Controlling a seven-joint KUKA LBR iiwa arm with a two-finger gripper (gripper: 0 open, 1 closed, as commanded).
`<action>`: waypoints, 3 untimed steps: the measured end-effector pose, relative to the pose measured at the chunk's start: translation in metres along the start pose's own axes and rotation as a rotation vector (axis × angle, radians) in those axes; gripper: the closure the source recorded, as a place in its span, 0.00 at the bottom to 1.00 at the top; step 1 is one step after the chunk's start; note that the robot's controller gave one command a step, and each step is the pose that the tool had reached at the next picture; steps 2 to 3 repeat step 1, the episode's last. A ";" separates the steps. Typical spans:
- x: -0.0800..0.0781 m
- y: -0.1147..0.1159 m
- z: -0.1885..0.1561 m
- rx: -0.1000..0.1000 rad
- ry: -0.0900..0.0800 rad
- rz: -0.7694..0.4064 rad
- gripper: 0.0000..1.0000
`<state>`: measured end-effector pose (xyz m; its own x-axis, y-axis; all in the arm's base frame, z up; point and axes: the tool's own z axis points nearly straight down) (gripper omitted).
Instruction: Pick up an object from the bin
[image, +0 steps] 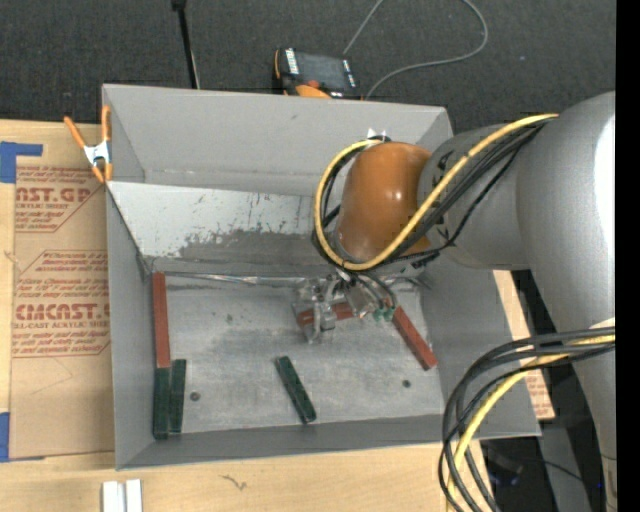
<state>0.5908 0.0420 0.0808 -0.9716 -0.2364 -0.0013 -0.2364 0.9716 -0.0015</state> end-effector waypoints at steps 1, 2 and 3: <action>0.033 0.007 -0.137 0.000 -0.008 -0.094 1.00; 0.033 0.007 -0.137 0.000 -0.008 -0.094 1.00; 0.033 0.007 -0.137 0.000 -0.008 -0.094 1.00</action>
Offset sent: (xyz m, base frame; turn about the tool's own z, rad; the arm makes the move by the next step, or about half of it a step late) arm -0.0355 -0.0017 0.1320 -0.0934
